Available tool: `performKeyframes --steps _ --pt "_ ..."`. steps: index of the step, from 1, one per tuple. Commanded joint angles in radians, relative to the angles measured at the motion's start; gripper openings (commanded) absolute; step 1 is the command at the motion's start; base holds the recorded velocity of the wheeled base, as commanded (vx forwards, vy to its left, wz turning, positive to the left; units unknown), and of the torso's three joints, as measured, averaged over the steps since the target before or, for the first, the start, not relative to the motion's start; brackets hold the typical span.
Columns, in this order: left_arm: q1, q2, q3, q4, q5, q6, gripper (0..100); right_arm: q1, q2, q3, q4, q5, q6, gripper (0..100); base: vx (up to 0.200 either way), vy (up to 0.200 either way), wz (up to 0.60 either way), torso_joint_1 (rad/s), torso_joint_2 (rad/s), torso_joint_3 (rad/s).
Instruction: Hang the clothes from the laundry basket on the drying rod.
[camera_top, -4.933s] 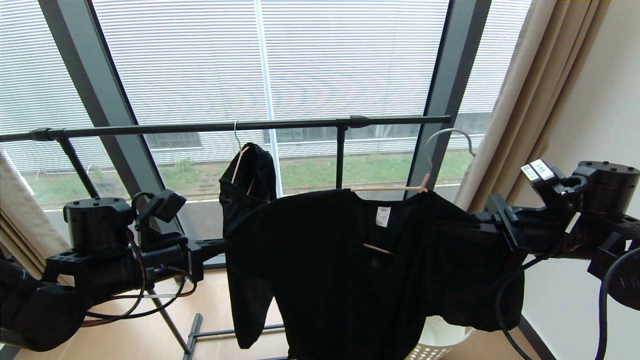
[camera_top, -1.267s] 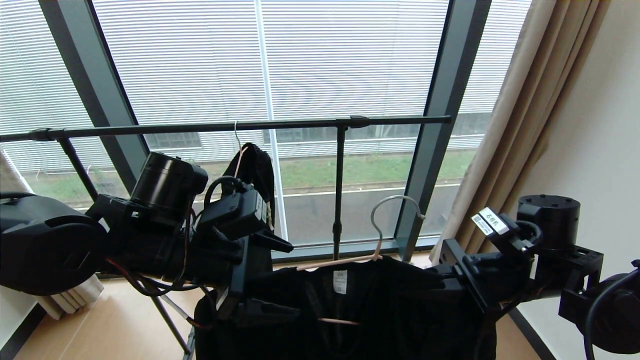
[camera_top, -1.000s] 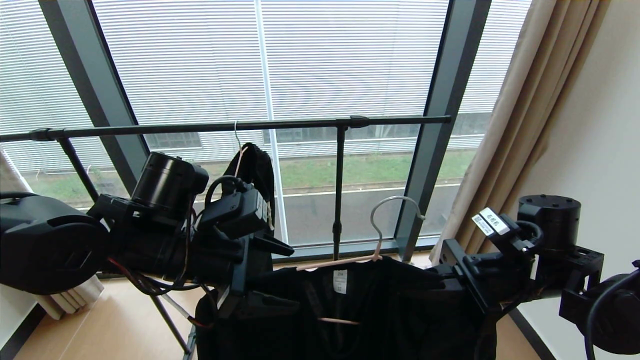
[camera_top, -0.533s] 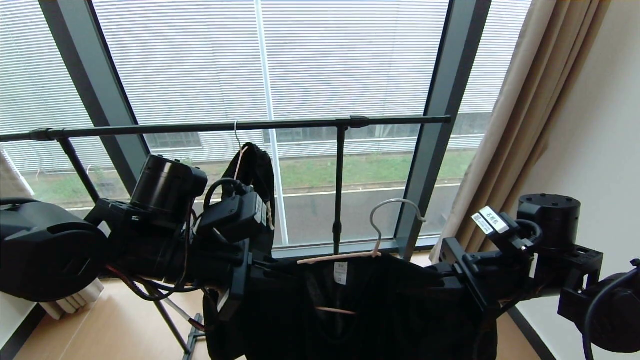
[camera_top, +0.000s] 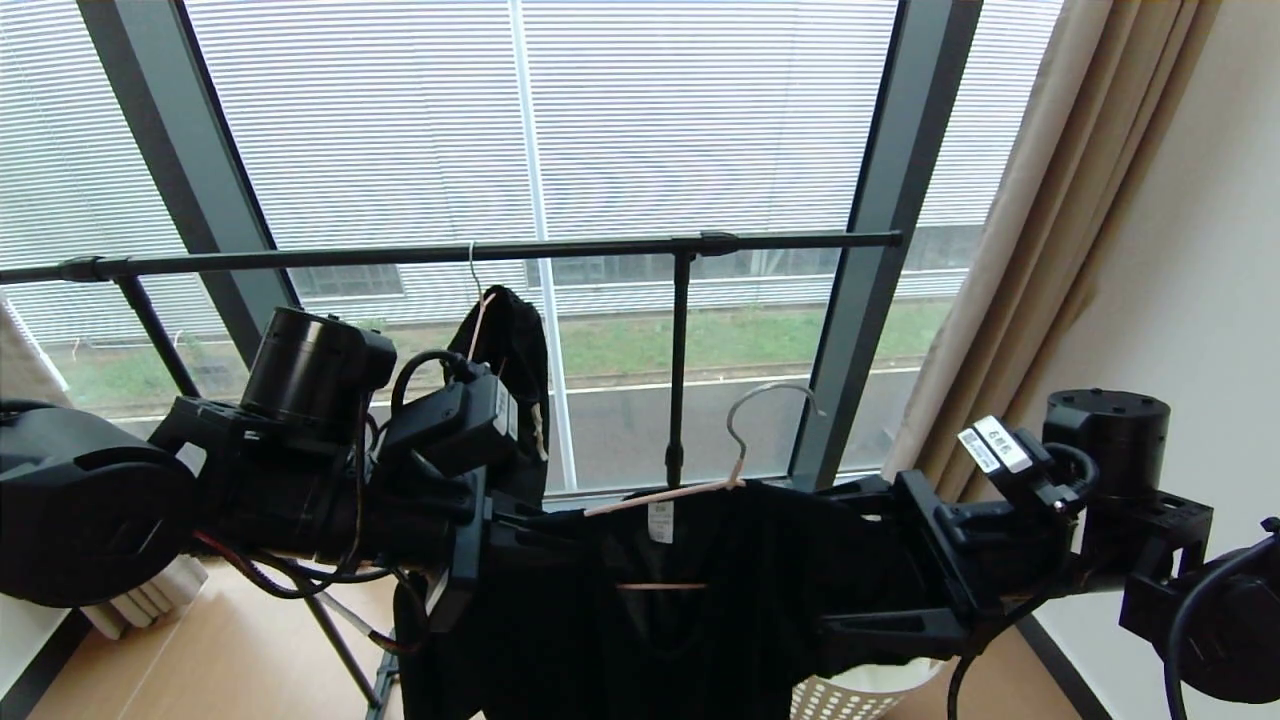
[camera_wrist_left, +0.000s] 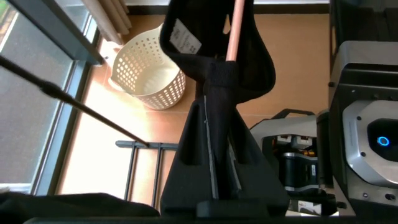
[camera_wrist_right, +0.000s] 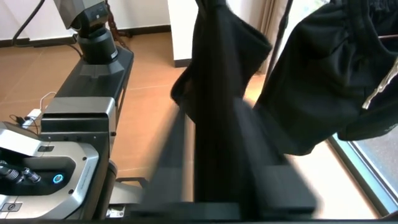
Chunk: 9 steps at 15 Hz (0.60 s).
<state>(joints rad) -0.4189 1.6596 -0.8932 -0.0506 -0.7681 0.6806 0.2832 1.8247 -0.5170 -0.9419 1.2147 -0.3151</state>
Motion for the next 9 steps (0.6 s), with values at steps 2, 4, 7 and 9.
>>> performKeyframes --steps 2,4,7,9 --pt "0.034 -0.044 0.025 0.0 -0.002 0.0 0 -0.05 0.004 -0.011 0.0 -0.003 -0.012 100 0.0 0.0 0.0 0.0 0.0 0.0" --pt "0.049 -0.066 0.043 0.0 -0.004 0.0 0 -0.078 0.005 -0.024 0.0 -0.003 -0.012 100 0.0 0.0 0.0 0.0 0.0 0.0" --pt "0.083 -0.119 0.074 0.0 -0.004 0.0 0 -0.116 0.016 -0.041 0.0 -0.004 -0.012 100 0.0 0.0 0.0 0.0 0.0 0.0" --pt "0.124 -0.15 0.082 0.002 -0.004 0.0 0 -0.141 0.07 -0.06 0.0 -0.004 -0.013 100 0.0 0.0 0.0 0.0 0.0 0.0"
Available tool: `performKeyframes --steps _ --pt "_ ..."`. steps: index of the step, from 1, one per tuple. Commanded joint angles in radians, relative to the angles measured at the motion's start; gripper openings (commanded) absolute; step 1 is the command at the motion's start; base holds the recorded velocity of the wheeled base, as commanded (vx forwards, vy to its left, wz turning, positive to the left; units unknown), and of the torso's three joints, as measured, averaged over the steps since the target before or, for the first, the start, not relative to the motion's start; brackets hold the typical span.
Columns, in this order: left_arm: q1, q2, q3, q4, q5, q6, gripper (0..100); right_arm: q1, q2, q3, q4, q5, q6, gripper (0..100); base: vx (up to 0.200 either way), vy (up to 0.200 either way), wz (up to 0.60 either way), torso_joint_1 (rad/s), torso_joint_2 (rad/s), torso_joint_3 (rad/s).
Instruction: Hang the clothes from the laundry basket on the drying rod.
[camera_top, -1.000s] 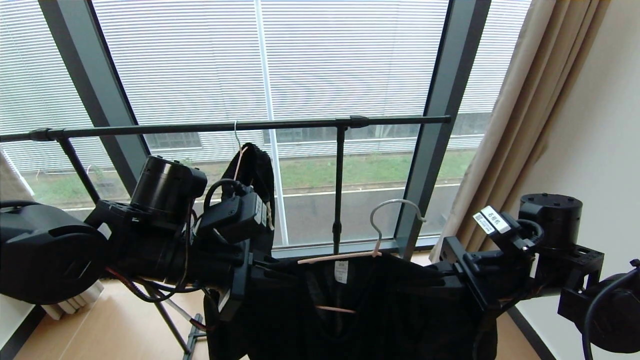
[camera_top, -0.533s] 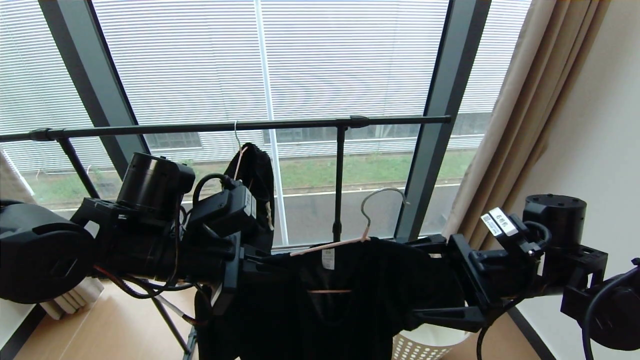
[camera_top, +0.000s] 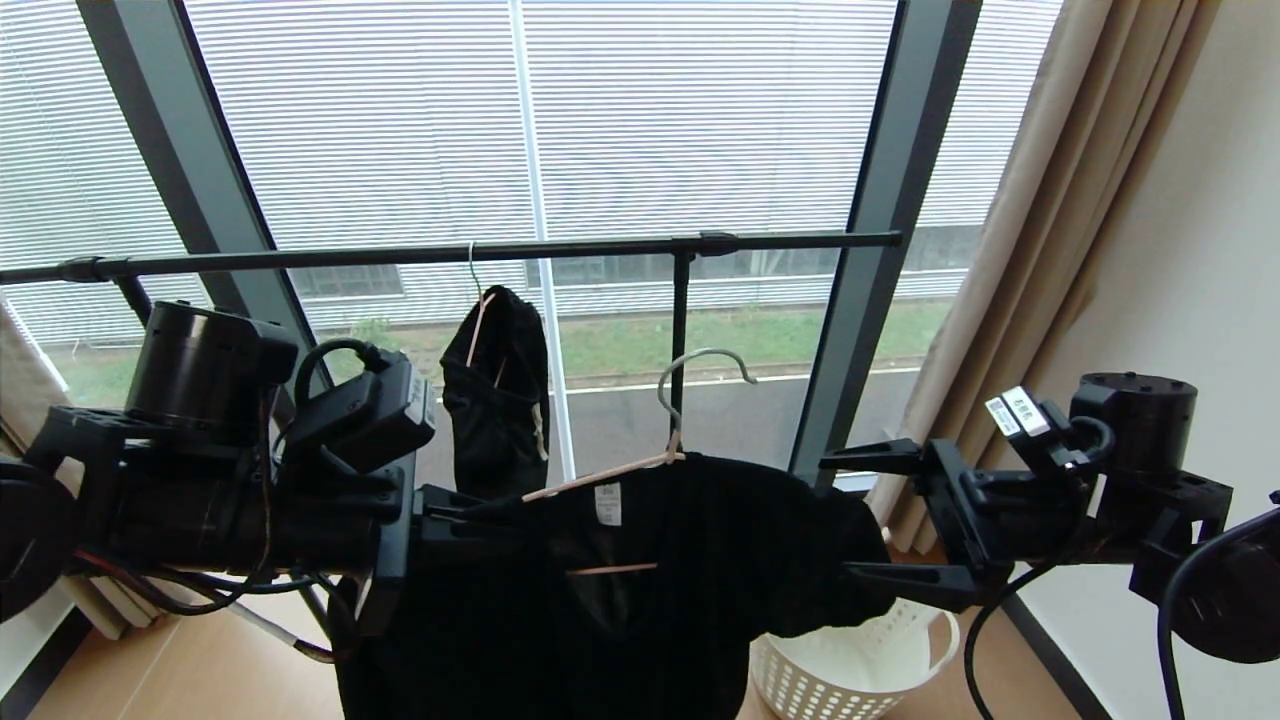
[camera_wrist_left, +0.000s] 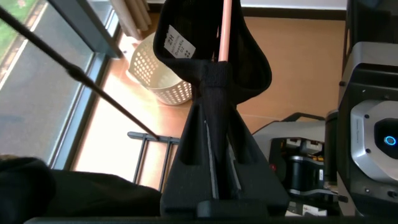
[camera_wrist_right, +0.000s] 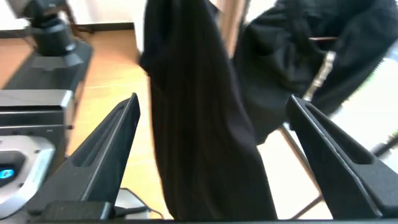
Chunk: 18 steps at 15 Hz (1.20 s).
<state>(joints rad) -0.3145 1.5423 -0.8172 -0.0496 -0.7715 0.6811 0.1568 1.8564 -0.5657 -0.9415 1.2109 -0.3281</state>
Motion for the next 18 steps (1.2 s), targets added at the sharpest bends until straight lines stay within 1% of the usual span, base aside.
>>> performKeyframes --steps 1,3,4,7,13,14,16,18 --pt "0.041 -0.048 0.02 -0.001 0.0 -0.002 0 -0.016 0.044 -0.011 0.0 -0.001 0.0 100 0.0 0.0 0.0 0.0 0.0 0.0" --pt "0.067 -0.073 0.032 -0.001 0.0 -0.002 0 -0.016 0.058 -0.014 0.0 -0.001 -0.002 100 0.0 0.0 0.0 0.0 0.0 0.0" --pt "0.077 -0.087 0.043 -0.001 -0.002 -0.005 0 -0.019 0.098 -0.031 0.0 -0.001 -0.002 100 0.0 0.0 0.0 0.0 0.0 0.0" --pt "0.077 -0.1 0.049 -0.003 -0.002 -0.011 0 -0.048 0.175 -0.066 0.0 -0.001 -0.002 100 0.0 0.0 0.0 0.0 0.0 0.0" --pt "0.077 -0.111 0.047 -0.007 -0.002 -0.018 0 -0.077 0.239 -0.089 0.0 -0.002 -0.002 100 0.0 0.0 0.0 0.0 0.0 0.0" --pt "0.077 -0.111 0.047 -0.007 -0.002 -0.021 0 -0.077 0.239 -0.091 0.0 -0.002 -0.002 0 0.0 0.0 0.0 0.0 0.0 0.0" --pt "0.077 -0.113 0.047 -0.007 -0.002 -0.021 0 -0.077 0.239 -0.092 0.001 -0.004 -0.002 0 0.0 0.0 0.0 0.0 0.0 0.0" --pt "0.077 -0.12 0.046 -0.007 -0.002 -0.021 0 -0.097 0.239 -0.105 0.001 -0.004 -0.002 0 0.0 0.0 0.0 0.0 0.0 0.0"
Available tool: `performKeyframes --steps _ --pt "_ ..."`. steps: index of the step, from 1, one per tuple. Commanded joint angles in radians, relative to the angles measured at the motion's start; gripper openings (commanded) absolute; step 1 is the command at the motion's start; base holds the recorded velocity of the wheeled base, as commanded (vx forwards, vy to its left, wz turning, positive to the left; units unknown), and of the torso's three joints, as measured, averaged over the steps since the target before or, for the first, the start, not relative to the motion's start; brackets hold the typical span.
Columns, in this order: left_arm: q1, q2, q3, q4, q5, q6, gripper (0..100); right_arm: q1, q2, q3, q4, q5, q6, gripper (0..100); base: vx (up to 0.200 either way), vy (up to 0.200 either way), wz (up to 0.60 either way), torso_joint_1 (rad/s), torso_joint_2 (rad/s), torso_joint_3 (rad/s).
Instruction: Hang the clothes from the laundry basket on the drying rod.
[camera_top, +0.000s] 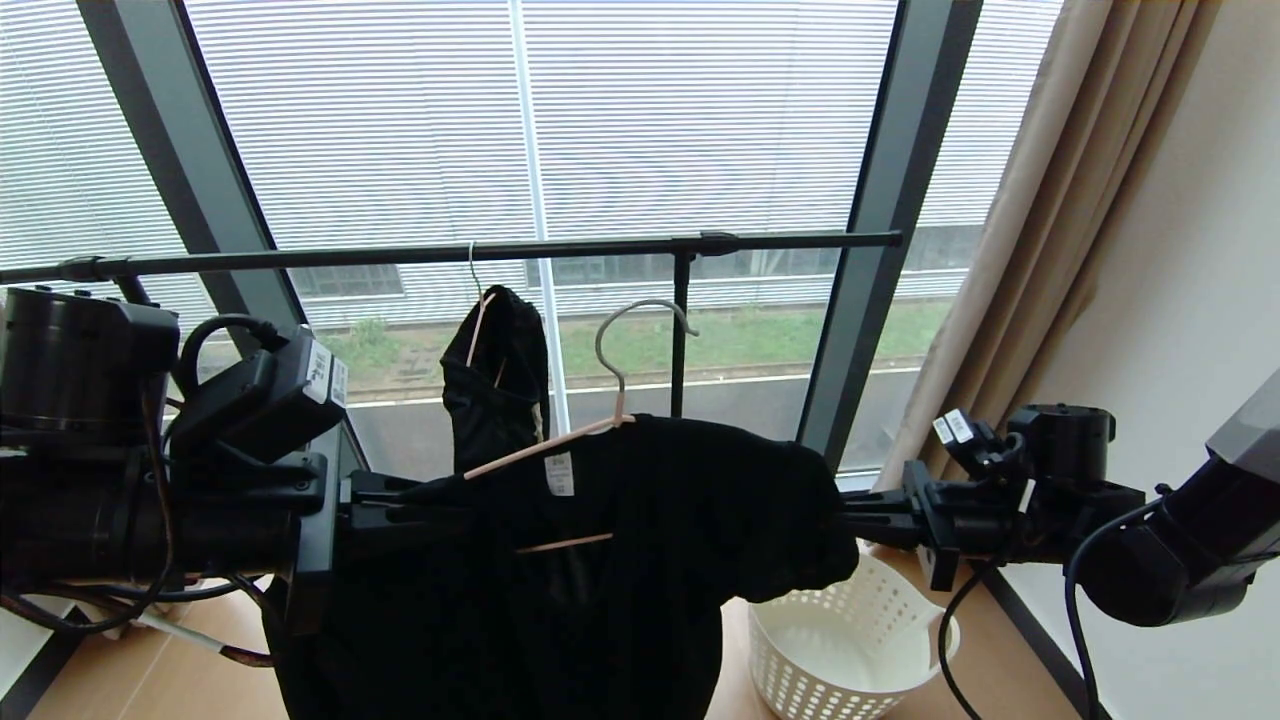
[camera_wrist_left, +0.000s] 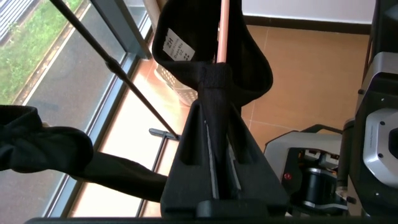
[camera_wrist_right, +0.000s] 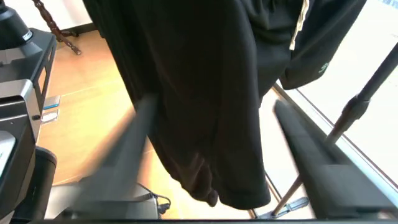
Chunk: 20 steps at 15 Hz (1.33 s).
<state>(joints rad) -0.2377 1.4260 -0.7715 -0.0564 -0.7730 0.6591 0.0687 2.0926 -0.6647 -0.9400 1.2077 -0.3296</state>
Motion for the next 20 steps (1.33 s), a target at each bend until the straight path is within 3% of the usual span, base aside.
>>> performKeyframes --steps 1,10,20 --pt "0.0 -0.007 0.0 0.0 0.0 0.0 0 -0.021 0.003 -0.013 0.0 0.0 0.0 0 0.0 0.0 0.0 0.0 0.0 0.0" --pt "0.032 -0.024 0.001 0.0 0.0 -0.013 0 -0.139 0.034 -0.082 0.003 0.004 0.006 0 0.0 0.0 0.0 0.0 0.0 0.0" --pt "0.09 -0.03 0.009 0.0 -0.042 -0.015 0 -0.156 0.046 -0.092 0.007 0.003 0.007 0 0.0 0.0 0.0 0.0 0.0 0.0"
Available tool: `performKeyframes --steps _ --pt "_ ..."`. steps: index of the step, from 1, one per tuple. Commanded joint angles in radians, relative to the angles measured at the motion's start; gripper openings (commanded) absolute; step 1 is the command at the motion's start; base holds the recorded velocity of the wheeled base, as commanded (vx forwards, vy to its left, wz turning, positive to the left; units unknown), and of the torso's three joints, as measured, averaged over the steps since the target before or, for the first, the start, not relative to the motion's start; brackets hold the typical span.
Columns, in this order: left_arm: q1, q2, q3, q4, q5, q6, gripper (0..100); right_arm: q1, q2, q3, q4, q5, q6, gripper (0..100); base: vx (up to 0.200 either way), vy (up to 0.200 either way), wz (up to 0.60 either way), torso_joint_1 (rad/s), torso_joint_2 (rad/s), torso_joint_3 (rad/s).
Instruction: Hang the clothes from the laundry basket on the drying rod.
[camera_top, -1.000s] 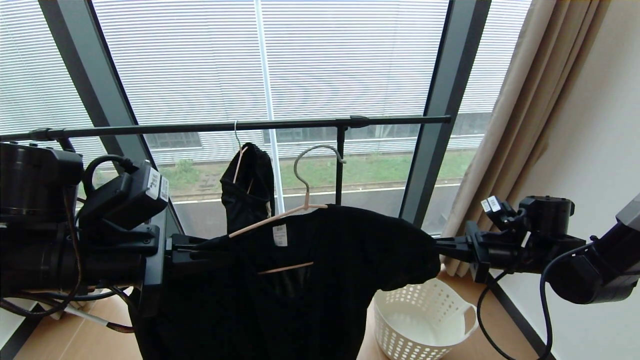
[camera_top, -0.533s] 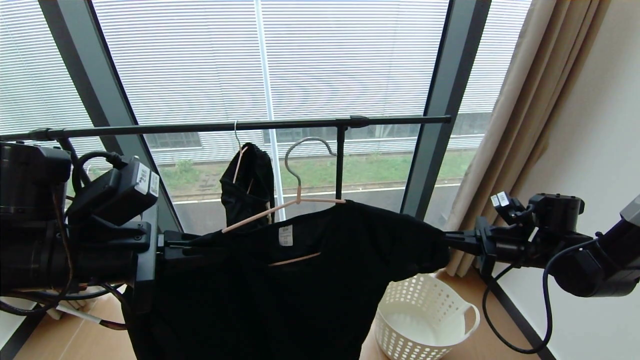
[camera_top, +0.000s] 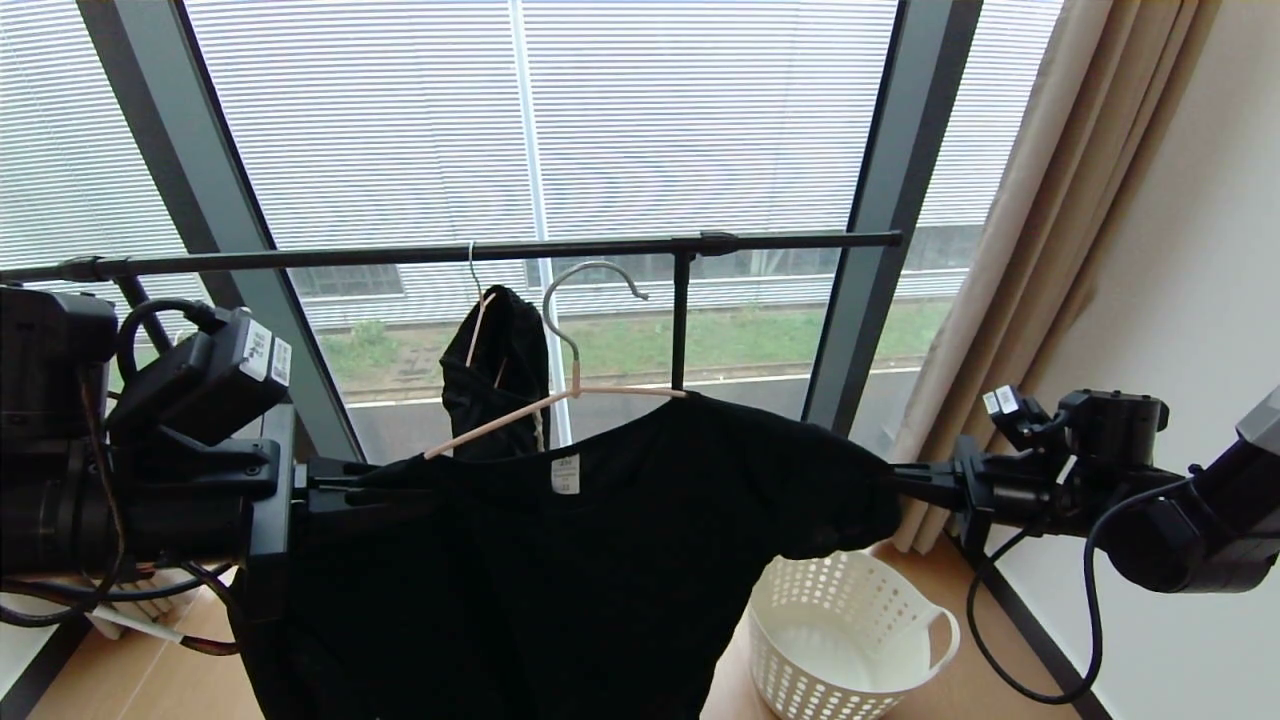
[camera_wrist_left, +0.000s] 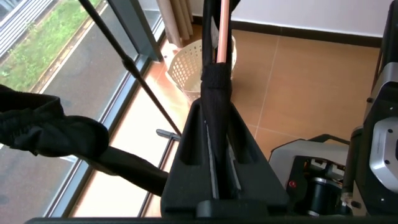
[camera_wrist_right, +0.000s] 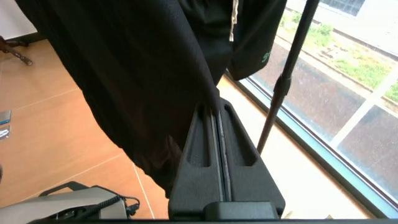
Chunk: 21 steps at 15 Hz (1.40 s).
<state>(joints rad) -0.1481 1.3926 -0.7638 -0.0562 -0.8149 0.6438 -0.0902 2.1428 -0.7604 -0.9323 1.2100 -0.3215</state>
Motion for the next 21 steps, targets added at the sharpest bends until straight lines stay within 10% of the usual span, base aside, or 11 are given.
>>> performKeyframes --steps 1,2,7,10,13,17,21 --pt "0.001 0.006 0.0 0.001 0.002 -0.001 0 0.004 -0.007 0.024 -0.002 -0.001 -0.002 0 0.0 0.0 0.0 0.0 0.0 0.0" --pt "0.001 0.006 0.0 0.001 0.0 -0.029 0 0.015 -0.027 0.027 -0.002 -0.001 -0.002 100 0.0 0.0 0.0 0.0 0.0 0.0" --pt "0.021 0.028 -0.04 -0.002 0.023 -0.19 0 0.067 -0.138 0.075 -0.008 -0.018 -0.018 100 0.0 0.0 0.0 0.0 0.0 0.0" --pt "0.025 0.103 -0.081 -0.002 0.151 -0.23 0 0.193 -0.224 0.101 -0.008 -0.326 -0.007 100 0.0 0.0 0.0 0.0 0.0 0.0" --pt "0.004 0.135 -0.091 -0.013 0.184 -0.265 0 0.256 -0.267 0.107 -0.006 -0.408 0.013 100 0.0 0.0 0.0 0.0 0.0 0.0" --pt "-0.13 0.229 -0.124 -0.189 0.479 -0.512 0 0.354 -0.374 0.095 -0.008 -0.586 0.239 100 0.0 0.0 0.0 0.0 0.0 0.0" --pt "-0.226 0.35 -0.223 -0.203 0.691 -0.615 0 0.356 -0.377 0.09 -0.008 -0.592 0.242 100 0.0 0.0 0.0 0.0 0.0 0.0"
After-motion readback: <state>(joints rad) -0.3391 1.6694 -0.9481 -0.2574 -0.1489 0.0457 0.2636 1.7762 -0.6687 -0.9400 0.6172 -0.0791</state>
